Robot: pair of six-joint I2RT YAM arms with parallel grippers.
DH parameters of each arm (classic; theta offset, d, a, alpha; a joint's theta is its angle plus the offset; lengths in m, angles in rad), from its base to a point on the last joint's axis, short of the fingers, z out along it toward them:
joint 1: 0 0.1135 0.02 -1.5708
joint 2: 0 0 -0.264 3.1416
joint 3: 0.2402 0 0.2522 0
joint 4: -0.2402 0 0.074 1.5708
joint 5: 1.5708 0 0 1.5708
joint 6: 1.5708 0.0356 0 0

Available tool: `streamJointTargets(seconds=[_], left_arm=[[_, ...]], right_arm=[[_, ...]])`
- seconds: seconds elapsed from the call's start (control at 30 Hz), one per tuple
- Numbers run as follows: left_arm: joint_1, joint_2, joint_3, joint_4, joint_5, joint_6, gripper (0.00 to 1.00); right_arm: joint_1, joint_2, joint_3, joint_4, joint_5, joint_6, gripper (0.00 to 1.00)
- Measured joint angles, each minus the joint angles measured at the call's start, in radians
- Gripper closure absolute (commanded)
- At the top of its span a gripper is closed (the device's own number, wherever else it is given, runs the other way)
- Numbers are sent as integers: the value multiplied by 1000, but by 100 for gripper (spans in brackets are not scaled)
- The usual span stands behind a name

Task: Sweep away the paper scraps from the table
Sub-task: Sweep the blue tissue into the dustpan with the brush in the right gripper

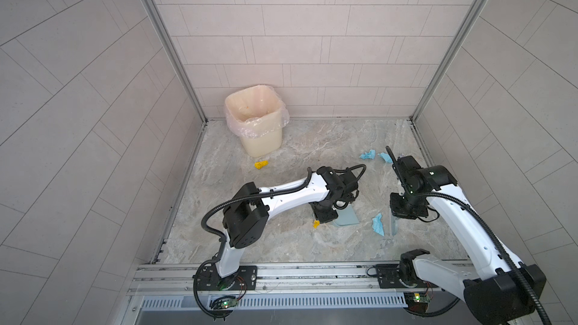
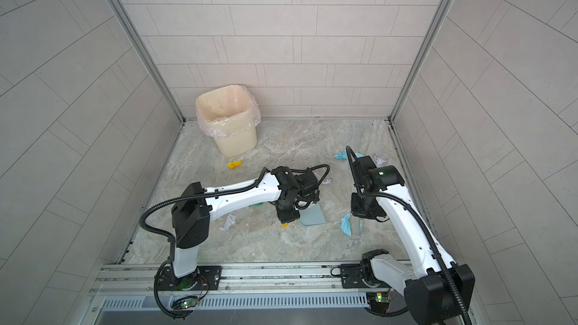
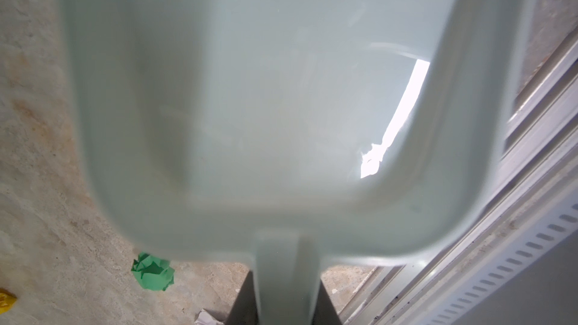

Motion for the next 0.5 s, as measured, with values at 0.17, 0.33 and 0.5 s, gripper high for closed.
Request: streamJointTargets(seconds=[0.17, 0.33, 0.5], left_arm=[[0, 29, 6, 14, -16, 42, 100], [-6, 66, 25, 37, -19, 67, 100], [-23, 97, 45, 57, -7, 90, 100]], right_arm=[[3, 16, -2, 18, 1, 2, 100], [3, 26, -3, 34, -6, 0, 100], [3, 57, -3, 45, -26, -16, 100]])
